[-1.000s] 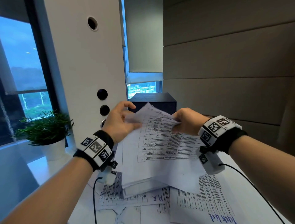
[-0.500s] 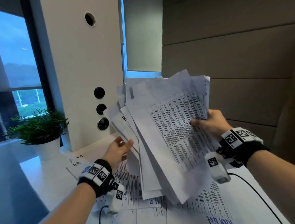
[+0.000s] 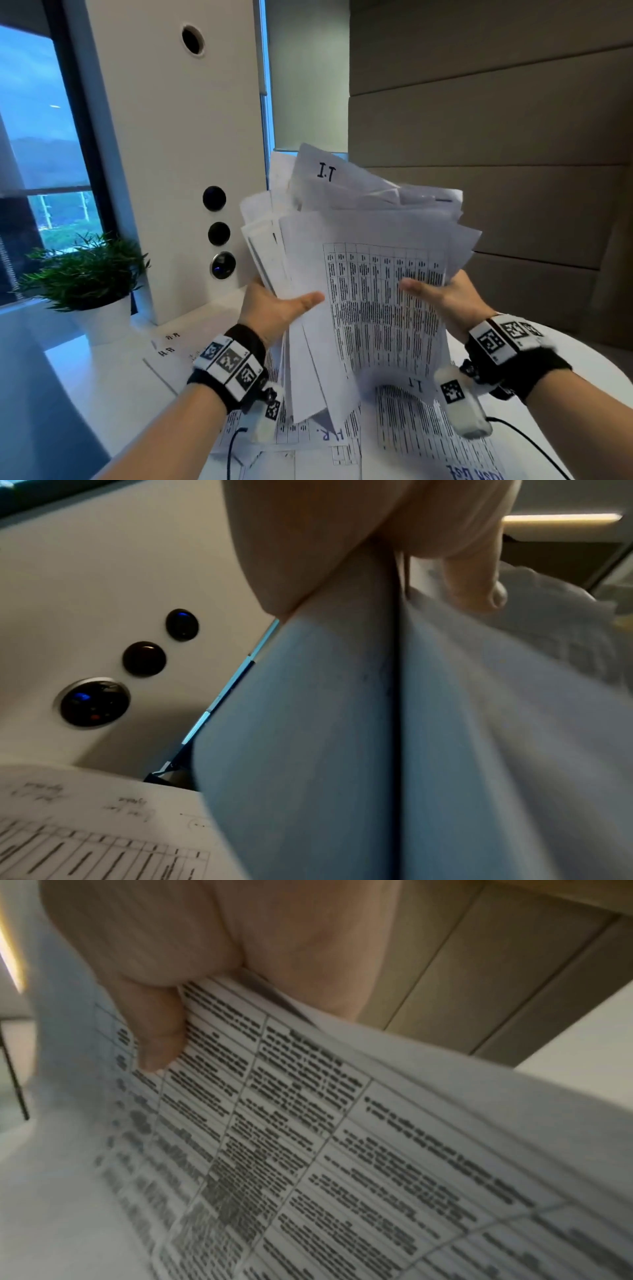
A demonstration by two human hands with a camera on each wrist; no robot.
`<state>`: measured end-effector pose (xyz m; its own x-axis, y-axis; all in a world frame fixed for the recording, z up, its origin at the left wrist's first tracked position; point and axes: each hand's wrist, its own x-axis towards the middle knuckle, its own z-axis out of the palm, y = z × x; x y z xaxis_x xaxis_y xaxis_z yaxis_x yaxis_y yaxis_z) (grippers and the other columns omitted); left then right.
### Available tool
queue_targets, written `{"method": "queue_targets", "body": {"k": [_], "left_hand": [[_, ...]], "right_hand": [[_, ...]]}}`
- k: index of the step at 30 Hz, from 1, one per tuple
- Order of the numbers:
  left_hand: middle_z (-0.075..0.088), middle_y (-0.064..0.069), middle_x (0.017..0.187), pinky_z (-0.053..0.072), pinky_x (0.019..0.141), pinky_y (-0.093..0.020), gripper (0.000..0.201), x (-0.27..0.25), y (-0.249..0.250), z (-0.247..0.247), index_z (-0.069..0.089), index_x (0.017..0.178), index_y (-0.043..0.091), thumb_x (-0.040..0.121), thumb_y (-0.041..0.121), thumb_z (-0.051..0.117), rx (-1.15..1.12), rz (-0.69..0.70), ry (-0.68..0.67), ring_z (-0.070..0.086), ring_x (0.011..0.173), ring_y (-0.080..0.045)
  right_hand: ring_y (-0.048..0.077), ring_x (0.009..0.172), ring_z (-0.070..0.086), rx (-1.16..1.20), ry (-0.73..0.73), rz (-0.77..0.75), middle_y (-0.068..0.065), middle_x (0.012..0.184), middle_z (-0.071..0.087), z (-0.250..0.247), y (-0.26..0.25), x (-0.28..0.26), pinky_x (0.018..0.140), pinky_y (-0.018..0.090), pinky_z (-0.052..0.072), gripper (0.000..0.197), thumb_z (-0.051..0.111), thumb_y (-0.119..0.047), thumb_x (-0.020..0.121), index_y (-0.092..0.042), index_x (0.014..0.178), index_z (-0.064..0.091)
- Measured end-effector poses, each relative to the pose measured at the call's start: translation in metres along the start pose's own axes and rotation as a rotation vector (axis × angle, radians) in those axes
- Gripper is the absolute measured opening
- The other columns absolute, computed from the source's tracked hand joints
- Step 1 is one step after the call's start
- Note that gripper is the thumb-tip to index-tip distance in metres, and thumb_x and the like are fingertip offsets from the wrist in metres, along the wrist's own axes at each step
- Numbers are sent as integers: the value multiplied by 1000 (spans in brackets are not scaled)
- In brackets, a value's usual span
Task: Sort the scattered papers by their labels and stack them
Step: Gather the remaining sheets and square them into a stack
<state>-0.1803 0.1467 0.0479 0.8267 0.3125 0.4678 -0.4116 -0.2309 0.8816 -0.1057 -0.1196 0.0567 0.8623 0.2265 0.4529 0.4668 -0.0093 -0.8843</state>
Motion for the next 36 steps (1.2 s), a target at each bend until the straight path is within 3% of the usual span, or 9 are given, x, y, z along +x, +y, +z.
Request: {"method": "queue_targets", "body": {"k": [6,11,13,15,18,21,26,33,36], "left_hand": [[64,11,93,54,74,-20,60,9,-12,-15,55,102,18,55,30,91,170,-59,-65,63,86,-5],[69,-16,108,51,92,-49,78,11,-10,-5,66,106,7,49,57,85,173,12,-132,65,104,-28],[66,-21,108,53,90,-35,80,13,-3,-3,61,107,7,53,61,82,123,7,-128,65,107,-24],[67,-5,106,53,73,-14,66,16,-3,-2,54,121,9,65,19,86,70,4,-72,66,102,-13],[52,12,117,49,74,-10,85,15,-4,3,28,129,17,65,6,83,-26,-35,-23,57,100,-2],[37,18,112,35,89,-12,87,4,-12,15,11,129,19,74,5,78,47,-121,-104,38,110,-2],[42,1,116,35,95,-22,89,18,-32,20,14,114,21,64,20,87,91,-147,142,47,110,-15],[22,-3,131,29,101,-19,93,15,-34,40,18,127,12,65,30,86,106,-116,311,33,117,-16],[26,0,130,30,103,-24,93,10,-31,42,13,128,19,68,31,84,40,-138,189,34,122,-18]], "right_hand": [[15,101,69,193,-72,12,2,105,74,-12,-4,-7,81,29,53,98,93,-54,29,-12,113,61],[11,110,64,86,-93,-127,1,118,69,-4,-14,-4,87,22,52,61,81,-23,65,-17,122,60],[14,103,68,91,-45,-119,3,110,72,-7,-13,-3,85,24,54,66,88,-35,56,-13,114,65],[15,95,71,117,10,-73,2,99,75,-11,-8,-2,81,26,53,81,91,-57,36,-14,101,69],[15,88,70,95,102,-44,3,92,75,-14,0,-1,83,32,55,95,86,-67,28,-4,98,69],[16,90,71,94,132,-13,6,94,75,-14,2,-1,84,33,54,101,86,-68,26,-2,100,68],[12,97,70,120,69,5,-2,99,75,-10,0,1,89,32,50,92,88,-64,28,-15,103,68],[19,88,68,119,127,44,18,93,73,-6,-4,-2,91,36,51,53,77,-30,64,7,100,64],[24,92,71,210,105,96,14,94,74,-11,-1,-6,92,47,52,79,90,-45,48,2,105,63]]}}
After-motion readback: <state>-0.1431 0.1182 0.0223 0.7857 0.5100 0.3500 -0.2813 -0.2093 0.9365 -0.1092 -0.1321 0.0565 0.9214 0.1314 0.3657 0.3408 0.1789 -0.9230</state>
